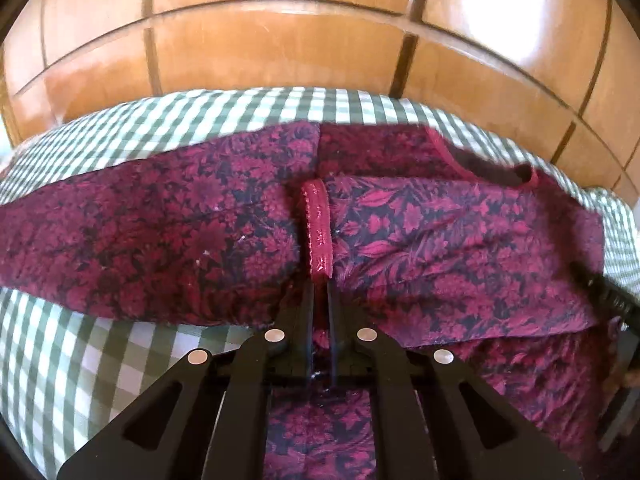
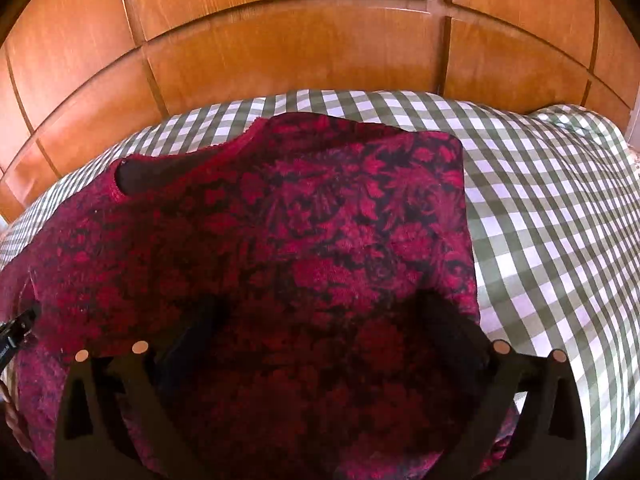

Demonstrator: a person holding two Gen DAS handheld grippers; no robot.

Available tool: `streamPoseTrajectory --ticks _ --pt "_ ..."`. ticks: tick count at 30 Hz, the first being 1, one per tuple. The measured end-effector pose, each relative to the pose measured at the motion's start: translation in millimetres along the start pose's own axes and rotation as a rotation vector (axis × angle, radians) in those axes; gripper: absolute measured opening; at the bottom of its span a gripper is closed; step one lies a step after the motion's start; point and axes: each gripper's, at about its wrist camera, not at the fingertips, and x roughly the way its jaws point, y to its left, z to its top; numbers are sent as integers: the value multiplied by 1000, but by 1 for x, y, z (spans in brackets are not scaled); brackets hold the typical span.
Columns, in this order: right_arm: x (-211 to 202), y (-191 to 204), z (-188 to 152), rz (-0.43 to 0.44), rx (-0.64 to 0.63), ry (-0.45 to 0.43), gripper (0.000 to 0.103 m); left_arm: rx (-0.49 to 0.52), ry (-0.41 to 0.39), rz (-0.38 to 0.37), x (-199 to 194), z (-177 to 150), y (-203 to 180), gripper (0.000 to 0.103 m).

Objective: Fold small clothes

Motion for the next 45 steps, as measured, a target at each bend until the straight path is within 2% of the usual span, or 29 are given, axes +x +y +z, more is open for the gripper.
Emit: streamPoseTrajectory --ticks 3,4,5,7,9,12,13,14,20,23,25,26,27,28,29,30,33,37,41,42,44,45 --pt "-9 6 -3 -29 -17 -16 101 -37 -138 25 -33 2 5 5" --pt "-5 6 0 -37 -19 -19 101 -30 -181 4 -43 4 3 5" --pt "-5 6 0 -41 -22 -21 101 -19 -191 -12 -46 5 0 5" --pt "-9 11 1 -41 -20 -21 101 22 -176 -52 -43 11 -11 5" --pt "-11 11 2 -42 -21 -21 101 56 -142 -58 -27 16 -22 5" --pt "-10 10 2 -39 -19 -22 101 66 -1 -12 23 17 -27 5" --pt "-9 9 1 -36 -18 -24 101 51 39 -22 39 14 -21 5" --pt "-9 9 1 -36 -17 -25 101 44 24 -36 44 14 -18 5" --pt "-7 8 0 -32 -13 -33 101 -10 19 -96 38 16 -10 5" --pt "-8 9 0 -35 -14 -37 101 -18 38 -120 21 11 -3 5" --pt "-9 9 0 -40 -16 -40 101 -29 24 -128 -2 1 5 5" --pt "-10 11 0 -52 -22 -43 101 -42 16 -130 -10 -2 9 20" --pt "-11 12 0 -60 -25 -44 101 -77 11 -113 -22 -10 22 40" --pt "-13 14 0 -74 -31 -42 101 -114 -3 -102 -30 -13 35 76" --pt "-15 15 0 -83 -33 -40 101 -154 -28 -99 -39 -17 48 81" --pt "-19 17 1 -93 -35 -37 101 -206 -50 -98 -49 -23 67 81" --pt "-36 20 -3 -96 -19 -44 101 -316 -41 -71 -65 -34 122 81" --pt "-66 31 -21 -25 -10 -58 101 -420 -72 70 -87 -49 199 81" --pt "-84 49 -45 27 -74 -38 101 -581 -78 89 -101 -59 269 79" --pt "-85 54 -51 44 -90 -22 101 -615 -79 95 -103 -59 282 76" --pt "-84 65 -64 59 -129 12 101 -687 -84 57 -106 -57 310 54" --pt "-81 71 -71 50 -159 26 101 -722 -80 33 -106 -54 323 53"
